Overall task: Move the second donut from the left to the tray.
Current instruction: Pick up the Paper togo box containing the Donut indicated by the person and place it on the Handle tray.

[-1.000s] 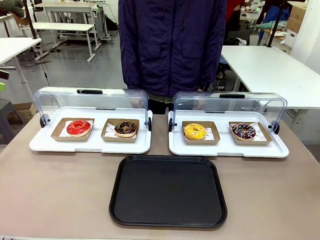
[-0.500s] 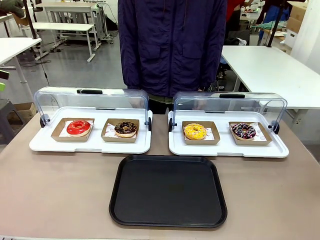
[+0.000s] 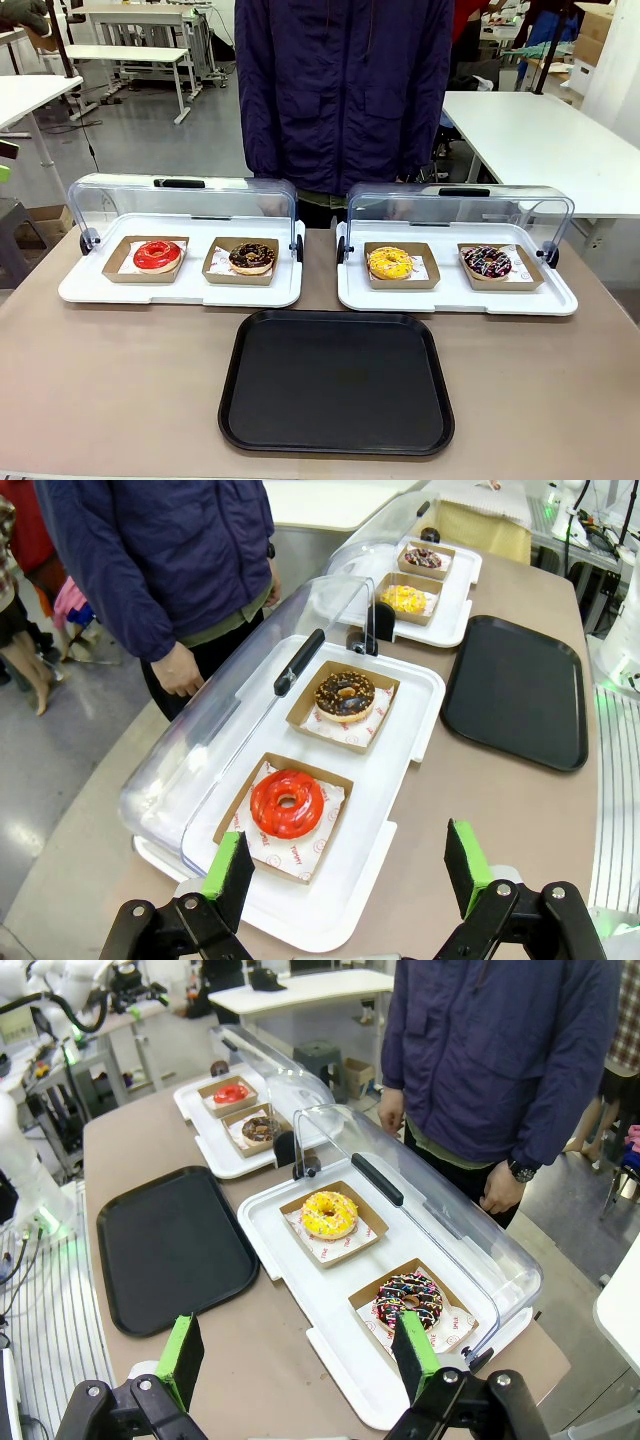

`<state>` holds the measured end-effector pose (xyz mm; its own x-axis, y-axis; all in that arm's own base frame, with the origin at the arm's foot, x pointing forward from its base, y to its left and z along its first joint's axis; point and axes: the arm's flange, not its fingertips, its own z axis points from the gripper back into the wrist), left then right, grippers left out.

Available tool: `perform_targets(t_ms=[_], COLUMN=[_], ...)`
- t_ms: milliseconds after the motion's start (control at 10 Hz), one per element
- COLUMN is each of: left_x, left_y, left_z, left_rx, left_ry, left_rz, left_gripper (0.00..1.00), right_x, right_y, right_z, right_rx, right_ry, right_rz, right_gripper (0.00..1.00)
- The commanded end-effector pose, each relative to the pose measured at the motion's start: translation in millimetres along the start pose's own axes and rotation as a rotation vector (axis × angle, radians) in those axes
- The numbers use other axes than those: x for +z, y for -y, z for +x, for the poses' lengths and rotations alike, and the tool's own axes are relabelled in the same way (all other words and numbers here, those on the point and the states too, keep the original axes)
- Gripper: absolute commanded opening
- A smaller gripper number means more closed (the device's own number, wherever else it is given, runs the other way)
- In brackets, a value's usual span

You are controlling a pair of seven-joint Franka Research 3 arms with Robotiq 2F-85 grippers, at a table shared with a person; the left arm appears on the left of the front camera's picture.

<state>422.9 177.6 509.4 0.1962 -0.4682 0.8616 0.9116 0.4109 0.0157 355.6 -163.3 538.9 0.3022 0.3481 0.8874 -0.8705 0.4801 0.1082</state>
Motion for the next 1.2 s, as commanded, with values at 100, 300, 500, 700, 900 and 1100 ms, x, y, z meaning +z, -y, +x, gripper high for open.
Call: perform_targets(t_ms=[100, 300, 500, 700, 900, 1100], left_x=[0.5, 0.5, 0.5, 0.5, 0.5, 0.5], left_y=[0.7, 0.7, 0.7, 0.7, 0.7, 0.7], left_z=[1.9, 1.9, 1.9, 1.9, 1.9, 1.9], left_rx=[-0.008, -0.008, -0.008, -0.008, -0.008, -0.008], left_ry=[0.006, 0.006, 0.006, 0.006, 0.006, 0.006], left_rz=[-0.008, -0.008, -0.008, -0.008, -0.008, -0.008], left_gripper=[1.00, 1.00, 1.00, 1.00, 1.00, 1.00], right_x=[-2.1, -2.1, -2.1, -2.1, -2.1, -2.1], right_y=[1.9, 1.9, 1.9, 1.9, 1.9, 1.9], right_z=[1.2, 1.2, 1.2, 1.2, 1.2, 1.2], right_rx=[0.022, 0.022, 0.022, 0.022, 0.022, 0.022], right_ry=[0.024, 0.024, 0.024, 0.024, 0.024, 0.024], right_rz=[0.000, 0.000, 0.000, 0.000, 0.000, 0.000], right_gripper=[1.00, 1.00, 1.00, 1.00, 1.00, 1.00])
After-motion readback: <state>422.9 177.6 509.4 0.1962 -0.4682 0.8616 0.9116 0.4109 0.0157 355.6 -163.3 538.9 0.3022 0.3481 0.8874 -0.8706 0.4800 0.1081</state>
